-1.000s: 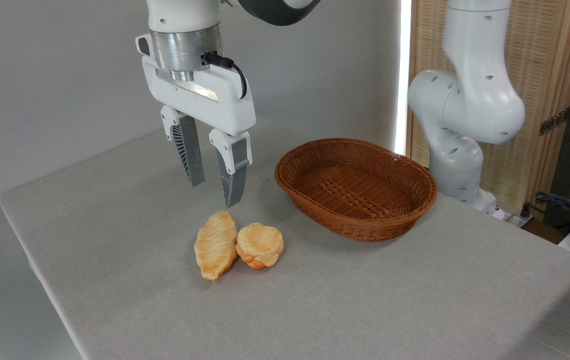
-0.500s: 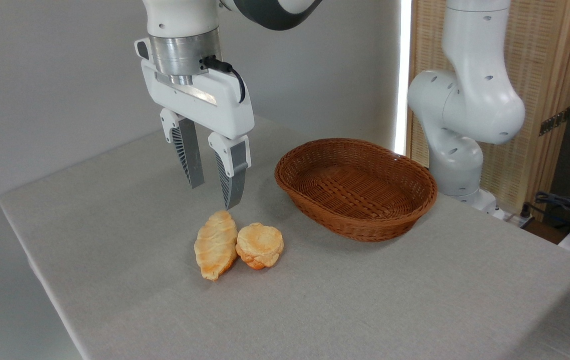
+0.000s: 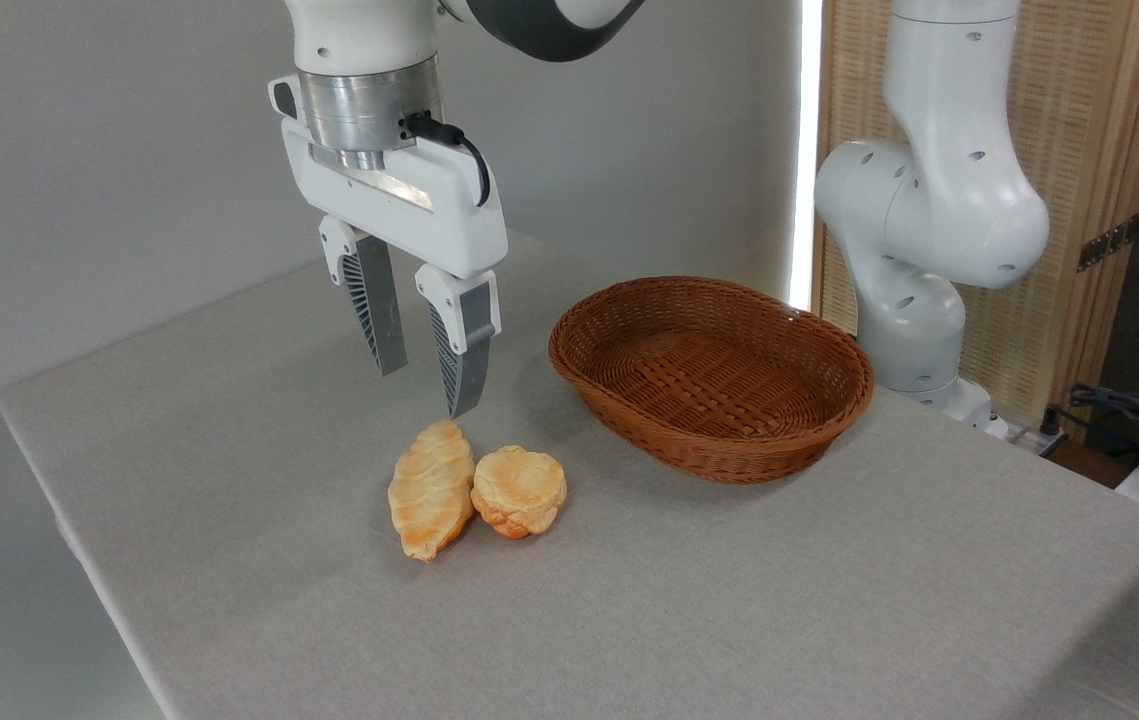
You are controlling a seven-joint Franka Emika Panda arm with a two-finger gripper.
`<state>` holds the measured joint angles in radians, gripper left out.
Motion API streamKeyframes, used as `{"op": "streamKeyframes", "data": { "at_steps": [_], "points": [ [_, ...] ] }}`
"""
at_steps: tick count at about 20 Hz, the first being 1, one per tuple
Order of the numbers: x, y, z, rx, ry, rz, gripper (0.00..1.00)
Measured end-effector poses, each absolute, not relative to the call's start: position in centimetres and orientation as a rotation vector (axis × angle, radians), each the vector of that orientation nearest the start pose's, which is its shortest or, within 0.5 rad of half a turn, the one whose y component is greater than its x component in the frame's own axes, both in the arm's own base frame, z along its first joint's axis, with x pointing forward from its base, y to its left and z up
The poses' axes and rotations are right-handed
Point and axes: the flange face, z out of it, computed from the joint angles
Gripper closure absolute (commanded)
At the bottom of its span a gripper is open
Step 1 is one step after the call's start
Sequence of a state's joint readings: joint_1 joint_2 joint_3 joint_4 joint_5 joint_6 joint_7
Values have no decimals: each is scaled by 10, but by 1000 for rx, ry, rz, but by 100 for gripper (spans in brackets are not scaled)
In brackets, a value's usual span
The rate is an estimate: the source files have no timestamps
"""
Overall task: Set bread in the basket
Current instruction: 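Lower the open gripper onto the round bread roll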
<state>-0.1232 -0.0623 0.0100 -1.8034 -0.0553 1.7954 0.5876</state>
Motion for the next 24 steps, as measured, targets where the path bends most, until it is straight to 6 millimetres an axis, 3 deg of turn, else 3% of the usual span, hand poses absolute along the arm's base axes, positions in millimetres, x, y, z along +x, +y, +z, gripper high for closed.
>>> {"op": "streamKeyframes", "data": {
  "at_steps": [15, 19, 24],
  "points": [
    [543, -72, 567, -2996, 1091, -95, 0],
    [539, -75, 545, -2962, 1211, -24, 0],
    [529, -71, 503, -2917, 1378, 108, 0]
  ]
}}
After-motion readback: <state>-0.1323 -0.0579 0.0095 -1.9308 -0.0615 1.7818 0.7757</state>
